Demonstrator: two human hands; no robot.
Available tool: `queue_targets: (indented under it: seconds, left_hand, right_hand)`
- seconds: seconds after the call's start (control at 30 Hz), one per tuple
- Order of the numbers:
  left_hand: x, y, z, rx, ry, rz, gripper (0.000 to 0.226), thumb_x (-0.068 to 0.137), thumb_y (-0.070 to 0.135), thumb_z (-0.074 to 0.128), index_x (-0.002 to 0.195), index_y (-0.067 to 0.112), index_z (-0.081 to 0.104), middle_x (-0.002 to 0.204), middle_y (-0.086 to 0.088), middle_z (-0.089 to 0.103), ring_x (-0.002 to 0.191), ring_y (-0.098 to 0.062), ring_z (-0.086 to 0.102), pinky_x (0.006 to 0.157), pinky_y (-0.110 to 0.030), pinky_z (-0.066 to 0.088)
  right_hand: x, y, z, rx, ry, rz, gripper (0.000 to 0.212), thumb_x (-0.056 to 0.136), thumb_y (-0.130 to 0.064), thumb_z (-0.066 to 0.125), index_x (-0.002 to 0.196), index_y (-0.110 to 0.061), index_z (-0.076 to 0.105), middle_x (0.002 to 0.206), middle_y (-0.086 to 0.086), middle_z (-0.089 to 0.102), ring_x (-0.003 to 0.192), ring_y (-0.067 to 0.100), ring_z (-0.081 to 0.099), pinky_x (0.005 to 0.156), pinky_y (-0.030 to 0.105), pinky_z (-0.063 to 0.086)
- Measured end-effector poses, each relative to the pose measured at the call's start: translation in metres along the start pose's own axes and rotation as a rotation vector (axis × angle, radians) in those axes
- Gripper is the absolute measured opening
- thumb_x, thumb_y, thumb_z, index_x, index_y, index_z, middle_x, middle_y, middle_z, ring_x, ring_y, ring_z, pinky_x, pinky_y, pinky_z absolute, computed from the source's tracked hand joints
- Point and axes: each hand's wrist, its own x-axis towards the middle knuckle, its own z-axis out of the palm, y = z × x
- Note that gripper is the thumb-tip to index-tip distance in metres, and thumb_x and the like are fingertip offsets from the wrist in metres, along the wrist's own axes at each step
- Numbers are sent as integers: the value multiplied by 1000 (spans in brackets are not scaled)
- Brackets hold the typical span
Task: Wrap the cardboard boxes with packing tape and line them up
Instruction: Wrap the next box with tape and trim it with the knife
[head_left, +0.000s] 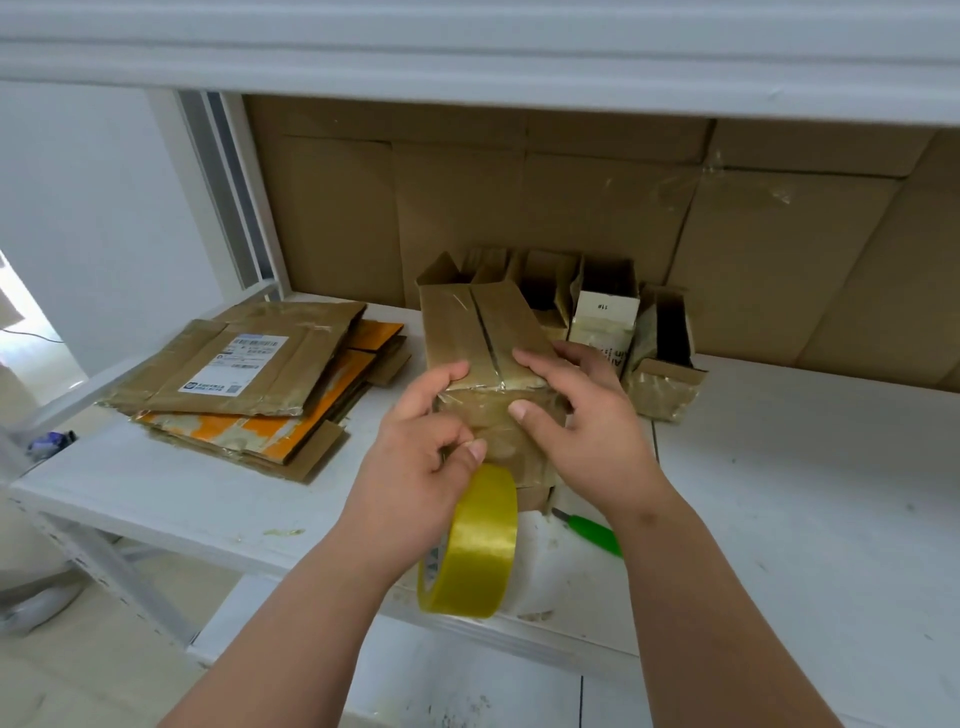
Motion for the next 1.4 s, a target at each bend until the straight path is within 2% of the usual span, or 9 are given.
queue_targets:
  seconds: [0.2,0.3,0.5,0.6,0.73,0.87,1.07,1.23,1.4]
  left_hand:
    - [-2,8,-6,-60,0,-56,22,91,13,67,69,9,64,144,25,42,113,29,38,81,7,27]
    - [-4,13,-7,-113,32,-84,21,90,15,67,70,11,64,145,27,42,120,23,39,85,2,29]
    - [-13,17,-4,-117,198,-30,20,91,27,67,72,28,65,135,23,44,133,-3,39,99,-19,33]
    - [-12,27,-8,-42,320,49,16,87,37,62,73,31,63,114,17,47,123,-11,44,95,-20,32]
    - [-13,44,-12,-160,375,30,16,90,27,61,78,18,65,101,12,50,101,3,51,79,-5,36]
    - [-14,55,-13,-213,489,-58,17,95,19,63,78,20,63,96,9,54,90,8,52,75,-1,35]
    - [-19,62,-11,-283,544,-136,22,96,23,60,78,35,59,95,9,57,87,2,55,74,-7,39]
    - [-20,63,-6,-573,603,-251,18,94,32,63,77,36,66,97,-4,64,85,-13,59,82,-35,48]
    - [-22,84,-11,-799,621,-247,33,99,23,58,69,33,66,72,4,61,76,-18,54,77,-35,47]
  right_hand:
    - [-7,5,-2,86,-25,30,69,94,-6,59,145,-49,38,151,-17,36,137,-4,32,116,33,36]
    - [-18,3,4,175,87,24,74,87,-15,65,146,-47,31,146,-23,37,135,-6,35,111,26,37]
    - [-34,-2,9,309,379,77,11,78,-25,65,86,-21,57,80,-11,55,71,5,48,63,13,38]
    - [-42,-5,4,461,292,100,31,87,-14,66,62,-6,49,52,-9,39,50,4,34,49,12,30]
    - [-52,-16,-6,540,-116,106,39,73,-47,65,69,-9,65,65,5,55,67,12,52,63,20,41]
    - [-60,-25,-13,466,-459,130,23,73,-36,75,89,-20,75,90,-13,67,89,6,63,80,22,48]
    - [-74,-26,-25,433,-411,134,38,79,-46,68,98,-13,65,92,-1,65,90,18,62,88,41,51]
    - [-76,-32,-41,426,-334,72,32,79,-56,60,83,-24,60,78,-8,59,76,9,53,73,30,40]
    - [-74,-39,-62,236,-243,38,34,81,-58,59,81,-25,55,67,-16,53,65,3,50,60,18,39]
